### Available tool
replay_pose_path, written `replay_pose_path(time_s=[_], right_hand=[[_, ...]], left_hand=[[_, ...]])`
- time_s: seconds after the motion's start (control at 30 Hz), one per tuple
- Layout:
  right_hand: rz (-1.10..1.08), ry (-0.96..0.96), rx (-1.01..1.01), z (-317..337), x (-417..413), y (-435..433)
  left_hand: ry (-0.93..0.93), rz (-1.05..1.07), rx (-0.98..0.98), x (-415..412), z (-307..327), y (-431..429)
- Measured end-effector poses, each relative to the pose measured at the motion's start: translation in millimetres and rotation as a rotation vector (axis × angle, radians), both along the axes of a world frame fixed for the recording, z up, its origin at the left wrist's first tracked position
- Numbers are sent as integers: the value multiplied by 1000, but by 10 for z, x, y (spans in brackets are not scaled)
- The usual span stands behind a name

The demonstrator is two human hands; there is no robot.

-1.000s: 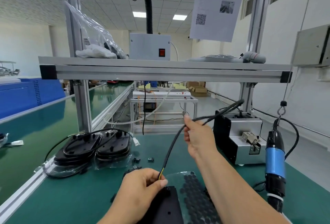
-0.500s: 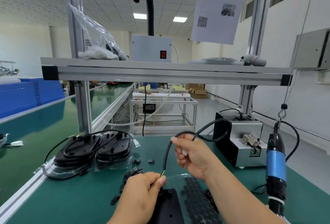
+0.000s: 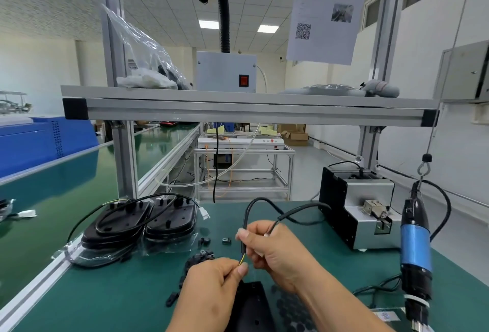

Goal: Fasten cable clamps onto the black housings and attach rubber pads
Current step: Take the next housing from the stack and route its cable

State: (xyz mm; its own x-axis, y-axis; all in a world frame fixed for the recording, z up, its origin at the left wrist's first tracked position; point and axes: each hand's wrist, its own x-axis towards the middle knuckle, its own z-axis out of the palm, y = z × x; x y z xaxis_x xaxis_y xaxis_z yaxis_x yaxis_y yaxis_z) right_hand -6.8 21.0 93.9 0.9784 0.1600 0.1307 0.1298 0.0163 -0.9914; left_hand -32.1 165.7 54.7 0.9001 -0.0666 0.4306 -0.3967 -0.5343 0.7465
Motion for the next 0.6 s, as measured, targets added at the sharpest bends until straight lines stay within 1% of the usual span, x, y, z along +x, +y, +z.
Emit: replay_pose_path(time_s=[0.17, 0.3, 0.4, 0.47, 0.57, 0.6], right_hand=[[-16, -52, -52, -36, -57, -13], [-10, -50, -61, -46, -78, -42], [4, -45, -112, -59, -79, -60], [25, -32, -148, -79, -88, -55], [34, -49, -171, -36, -86, -34], [23, -48, -209, 10, -80, -34]], left_hand=[[-8, 19, -16, 17, -18, -11], [-31, 22, 16, 32, -26, -1], [-44, 8, 19, 47, -40, 7], [-24, 12, 10, 35, -21, 3], [53, 10, 64, 27, 24, 9], [75, -12, 45, 27, 35, 18]])
